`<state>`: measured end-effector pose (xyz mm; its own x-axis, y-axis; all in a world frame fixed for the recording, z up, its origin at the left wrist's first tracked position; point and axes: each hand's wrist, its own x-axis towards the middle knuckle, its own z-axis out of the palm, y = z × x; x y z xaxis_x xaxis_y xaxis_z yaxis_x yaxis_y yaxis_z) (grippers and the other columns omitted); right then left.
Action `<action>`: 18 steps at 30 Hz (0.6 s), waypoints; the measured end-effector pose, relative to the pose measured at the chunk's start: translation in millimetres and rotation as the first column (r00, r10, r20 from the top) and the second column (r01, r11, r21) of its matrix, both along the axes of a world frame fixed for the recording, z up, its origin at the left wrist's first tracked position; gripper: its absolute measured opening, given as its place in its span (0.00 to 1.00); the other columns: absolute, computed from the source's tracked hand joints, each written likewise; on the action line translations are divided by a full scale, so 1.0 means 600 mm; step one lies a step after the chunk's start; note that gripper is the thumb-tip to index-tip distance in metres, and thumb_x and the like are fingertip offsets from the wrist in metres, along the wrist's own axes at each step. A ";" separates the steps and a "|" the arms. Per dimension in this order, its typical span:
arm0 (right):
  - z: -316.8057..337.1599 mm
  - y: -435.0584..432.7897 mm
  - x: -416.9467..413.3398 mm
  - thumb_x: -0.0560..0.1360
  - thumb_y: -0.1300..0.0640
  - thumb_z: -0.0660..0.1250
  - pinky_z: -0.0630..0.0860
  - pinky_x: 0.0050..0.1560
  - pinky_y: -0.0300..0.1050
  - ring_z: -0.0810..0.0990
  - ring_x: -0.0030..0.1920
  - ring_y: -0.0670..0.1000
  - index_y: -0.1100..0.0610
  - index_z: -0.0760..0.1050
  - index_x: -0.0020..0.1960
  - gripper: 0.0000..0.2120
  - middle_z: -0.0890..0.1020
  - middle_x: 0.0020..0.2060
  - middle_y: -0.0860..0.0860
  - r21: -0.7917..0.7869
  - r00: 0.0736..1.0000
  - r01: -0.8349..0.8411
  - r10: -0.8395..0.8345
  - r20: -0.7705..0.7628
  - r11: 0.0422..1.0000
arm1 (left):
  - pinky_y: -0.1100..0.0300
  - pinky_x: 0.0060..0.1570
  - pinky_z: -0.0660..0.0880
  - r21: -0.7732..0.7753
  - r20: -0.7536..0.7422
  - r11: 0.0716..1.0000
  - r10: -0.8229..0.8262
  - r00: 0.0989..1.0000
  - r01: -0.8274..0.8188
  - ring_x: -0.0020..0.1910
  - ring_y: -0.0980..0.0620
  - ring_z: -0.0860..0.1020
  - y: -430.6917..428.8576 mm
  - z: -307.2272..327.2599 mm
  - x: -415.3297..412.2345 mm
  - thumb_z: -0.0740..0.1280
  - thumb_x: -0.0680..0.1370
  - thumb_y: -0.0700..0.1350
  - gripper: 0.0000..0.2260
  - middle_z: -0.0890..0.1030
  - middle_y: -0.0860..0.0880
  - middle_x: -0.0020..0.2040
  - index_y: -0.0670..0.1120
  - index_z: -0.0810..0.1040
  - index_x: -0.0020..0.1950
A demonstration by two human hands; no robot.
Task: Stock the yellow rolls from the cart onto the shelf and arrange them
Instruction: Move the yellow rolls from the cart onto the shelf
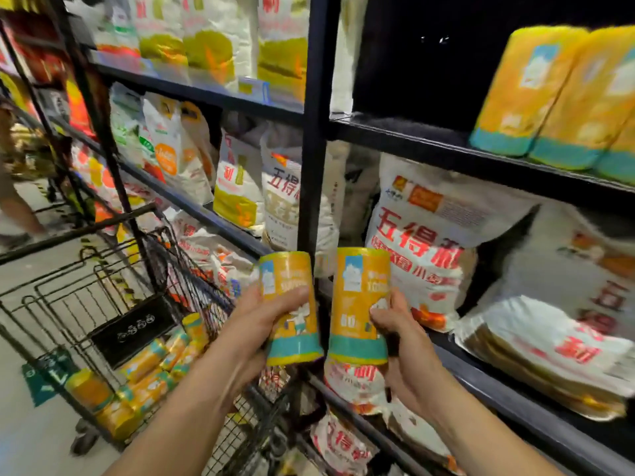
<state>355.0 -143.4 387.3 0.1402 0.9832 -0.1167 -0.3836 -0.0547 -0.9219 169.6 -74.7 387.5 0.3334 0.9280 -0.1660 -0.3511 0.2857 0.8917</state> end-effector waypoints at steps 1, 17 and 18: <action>0.010 -0.019 0.022 0.68 0.61 0.71 0.77 0.57 0.61 0.83 0.50 0.55 0.51 0.71 0.65 0.26 0.84 0.52 0.54 0.022 0.999 0.033 -0.033 0.008 0.999 | 0.35 0.52 0.78 0.027 -0.011 0.999 -0.023 1.000 0.024 0.45 0.40 0.82 -0.012 0.011 0.025 0.77 0.64 0.39 0.22 0.82 0.37 0.49 0.42 0.78 0.56; 0.162 -0.455 0.387 0.67 0.53 0.74 0.79 0.56 0.60 0.84 0.56 0.55 0.45 0.63 0.71 0.36 0.85 0.55 0.51 0.347 0.876 0.320 -0.415 0.245 0.882 | 0.54 0.37 0.81 0.432 -0.151 0.861 -0.225 0.963 0.269 0.40 0.48 0.85 -0.364 0.207 0.408 0.79 0.64 0.46 0.21 0.86 0.46 0.45 0.45 0.78 0.54; 0.174 -0.493 0.410 0.66 0.53 0.74 0.80 0.55 0.58 0.84 0.56 0.54 0.45 0.63 0.70 0.36 0.85 0.55 0.51 0.372 0.859 0.342 -0.448 0.248 0.863 | 0.55 0.37 0.81 0.457 -0.161 0.842 -0.238 0.958 0.286 0.41 0.49 0.85 -0.394 0.220 0.434 0.79 0.64 0.46 0.21 0.86 0.46 0.44 0.45 0.78 0.54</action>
